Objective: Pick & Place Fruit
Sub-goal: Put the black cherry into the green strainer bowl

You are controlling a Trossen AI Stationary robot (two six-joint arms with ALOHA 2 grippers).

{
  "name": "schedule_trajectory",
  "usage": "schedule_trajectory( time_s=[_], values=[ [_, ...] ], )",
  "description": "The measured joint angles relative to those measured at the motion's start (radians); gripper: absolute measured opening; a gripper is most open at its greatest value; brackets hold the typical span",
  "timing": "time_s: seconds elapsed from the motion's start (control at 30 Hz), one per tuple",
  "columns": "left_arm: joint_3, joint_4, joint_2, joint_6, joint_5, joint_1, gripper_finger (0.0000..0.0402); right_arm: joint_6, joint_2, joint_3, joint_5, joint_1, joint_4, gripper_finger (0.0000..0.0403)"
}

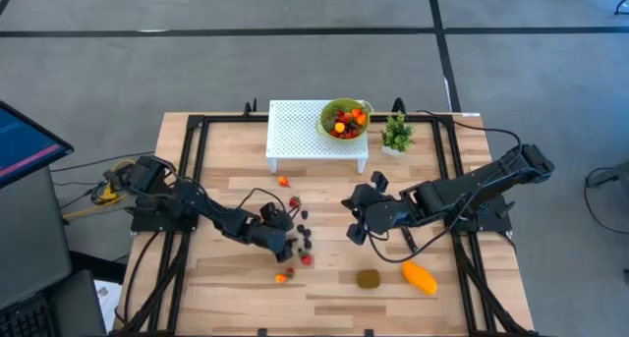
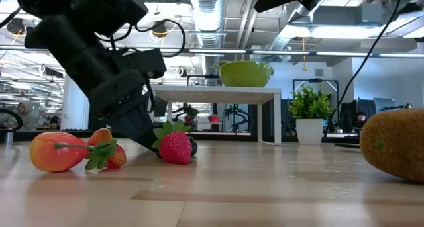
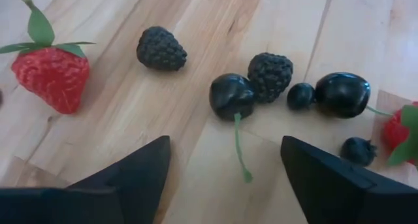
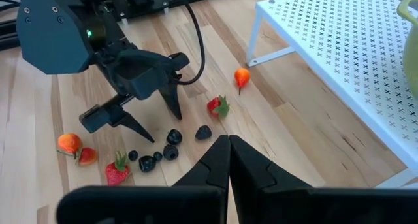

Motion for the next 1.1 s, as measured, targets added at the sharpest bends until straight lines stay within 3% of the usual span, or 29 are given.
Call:
schedule_trajectory(
  time_s=[0.6, 0.87, 1.1],
  values=[
    [0.0, 0.013, 0.0, -0.003, 0.059, 0.003, 0.0015, -0.001, 0.0, 0.0, -0.002, 0.0, 0.0, 0.0001],
    [-0.002, -0.01, -0.054, 0.056, 0.15, 0.001, 0.0002, -0.003, 0.0, 0.0, -0.002, 0.0, 0.0, 0.0001],
    [-0.001, 0.002, -0.275, 0.305, 0.125, 0.002, 0.0001, -0.003, 0.0, 0.0, -0.002, 0.0, 0.01, 0.0001]
  ],
)
